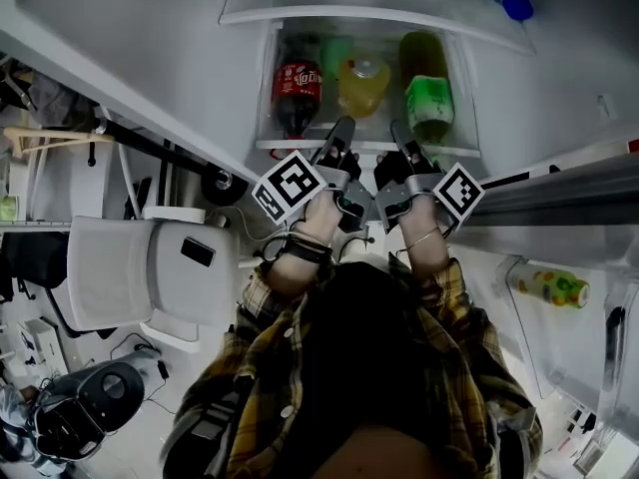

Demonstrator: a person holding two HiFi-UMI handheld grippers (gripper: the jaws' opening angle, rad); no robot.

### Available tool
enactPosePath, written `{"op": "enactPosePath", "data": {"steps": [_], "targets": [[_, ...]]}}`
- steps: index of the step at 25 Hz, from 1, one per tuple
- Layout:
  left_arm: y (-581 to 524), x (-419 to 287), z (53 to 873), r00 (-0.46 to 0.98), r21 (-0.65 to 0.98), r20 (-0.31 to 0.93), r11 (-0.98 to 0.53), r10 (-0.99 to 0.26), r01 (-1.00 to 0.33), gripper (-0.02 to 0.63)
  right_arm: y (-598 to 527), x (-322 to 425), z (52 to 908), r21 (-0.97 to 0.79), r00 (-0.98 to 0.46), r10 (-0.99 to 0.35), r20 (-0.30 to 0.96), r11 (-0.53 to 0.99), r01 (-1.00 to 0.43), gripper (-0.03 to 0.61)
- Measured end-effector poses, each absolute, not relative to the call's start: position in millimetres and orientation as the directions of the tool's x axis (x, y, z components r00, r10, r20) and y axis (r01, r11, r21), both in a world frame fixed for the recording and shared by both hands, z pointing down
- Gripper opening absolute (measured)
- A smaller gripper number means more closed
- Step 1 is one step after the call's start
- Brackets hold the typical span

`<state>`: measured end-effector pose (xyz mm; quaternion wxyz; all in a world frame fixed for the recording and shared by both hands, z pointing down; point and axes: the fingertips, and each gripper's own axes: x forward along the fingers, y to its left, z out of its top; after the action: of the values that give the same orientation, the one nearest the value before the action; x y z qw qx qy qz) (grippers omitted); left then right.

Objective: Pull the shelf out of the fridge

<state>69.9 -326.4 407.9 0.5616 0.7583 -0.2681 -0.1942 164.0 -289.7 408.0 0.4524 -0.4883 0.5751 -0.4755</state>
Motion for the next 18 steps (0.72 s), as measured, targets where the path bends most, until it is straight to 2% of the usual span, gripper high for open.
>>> {"op": "enactPosePath", "data": {"steps": [18], "targets": [[-279,48,396,0.797,0.951,-0.038,-0.266,-0.603,-0.156,0.038,-242,142,396,-0.982,-0.124,-0.989,-0.078,0.098,-0.160,0.034]]}}
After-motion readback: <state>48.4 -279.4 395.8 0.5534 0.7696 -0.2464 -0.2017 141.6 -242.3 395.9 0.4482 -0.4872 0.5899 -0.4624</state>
